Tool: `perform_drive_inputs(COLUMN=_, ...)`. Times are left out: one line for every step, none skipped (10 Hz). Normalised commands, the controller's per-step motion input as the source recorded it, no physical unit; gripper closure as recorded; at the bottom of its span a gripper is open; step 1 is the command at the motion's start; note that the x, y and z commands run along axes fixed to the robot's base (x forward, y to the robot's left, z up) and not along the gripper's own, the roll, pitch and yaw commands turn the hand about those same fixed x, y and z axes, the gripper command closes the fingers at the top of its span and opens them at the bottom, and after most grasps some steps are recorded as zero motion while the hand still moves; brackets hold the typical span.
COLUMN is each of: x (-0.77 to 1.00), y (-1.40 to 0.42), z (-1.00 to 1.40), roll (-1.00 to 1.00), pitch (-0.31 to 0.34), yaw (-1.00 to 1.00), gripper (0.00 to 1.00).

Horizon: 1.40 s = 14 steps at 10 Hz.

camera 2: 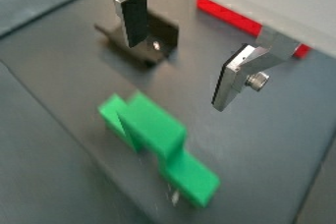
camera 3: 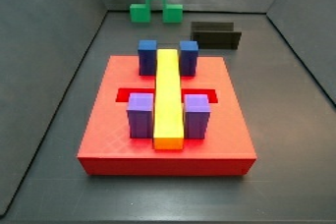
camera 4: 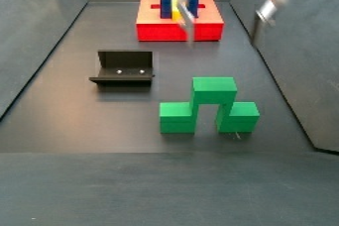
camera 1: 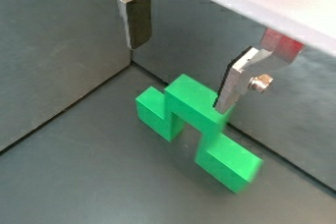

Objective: Pick up the green object. Move up. Move to above the board. Insert the green object.
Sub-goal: Pick up the green object.

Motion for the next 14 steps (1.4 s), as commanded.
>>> perform_drive_inputs(x=-0.27, y=0.26, z=-0.41, roll=0.02, pitch=-0.070, yaw=-0.07, gripper=0.00)
perform_drive_inputs(x=0.06, y=0.35, z=-0.03, roll=-0.05, pitch=-0.003, yaw=0.00, gripper=0.00)
perform_drive_inputs(x=0.28, y=0.51, z=0.14, roll=-0.23, pitch=0.070, yaw=0.00, gripper=0.00)
perform_drive_inputs(x=0.23, y=0.50, z=0.05, roll=-0.30, pitch=0.047, yaw=0.00, gripper=0.00)
perform_drive_inputs(x=0.12, y=0.33, z=-0.19, roll=-0.17, pitch=0.000, yaw=0.00, gripper=0.00)
perform_drive_inputs(x=0.07, y=0.18, z=-0.32, roll=-0.08, pitch=-0.009, yaw=0.04, gripper=0.00)
perform_drive_inputs(x=0.15, y=0.13, z=-0.18, roll=-0.08, pitch=0.000, yaw=0.03, gripper=0.00)
perform_drive_inputs(x=0.29, y=0.06, z=0.00, roll=-0.11, pitch=0.000, yaw=0.05, gripper=0.00)
perform_drive_inputs(x=0.41, y=0.00, z=0.00, roll=-0.09, pitch=0.000, yaw=0.03, gripper=0.00)
perform_drive_inputs(x=0.38, y=0.00, z=-0.02, roll=-0.06, pitch=0.000, yaw=0.01, gripper=0.00)
perform_drive_inputs(x=0.32, y=0.00, z=-0.11, roll=-0.04, pitch=0.000, yaw=0.02, gripper=0.00)
perform_drive_inputs(x=0.24, y=0.00, z=-0.20, roll=-0.02, pitch=-0.003, yaw=0.03, gripper=0.00)
perform_drive_inputs(x=0.15, y=-0.09, z=-0.24, roll=0.00, pitch=-0.019, yaw=0.07, gripper=0.00)
perform_drive_inputs(x=0.00, y=-0.07, z=-0.28, roll=0.00, pitch=-0.023, yaw=0.09, gripper=0.00)
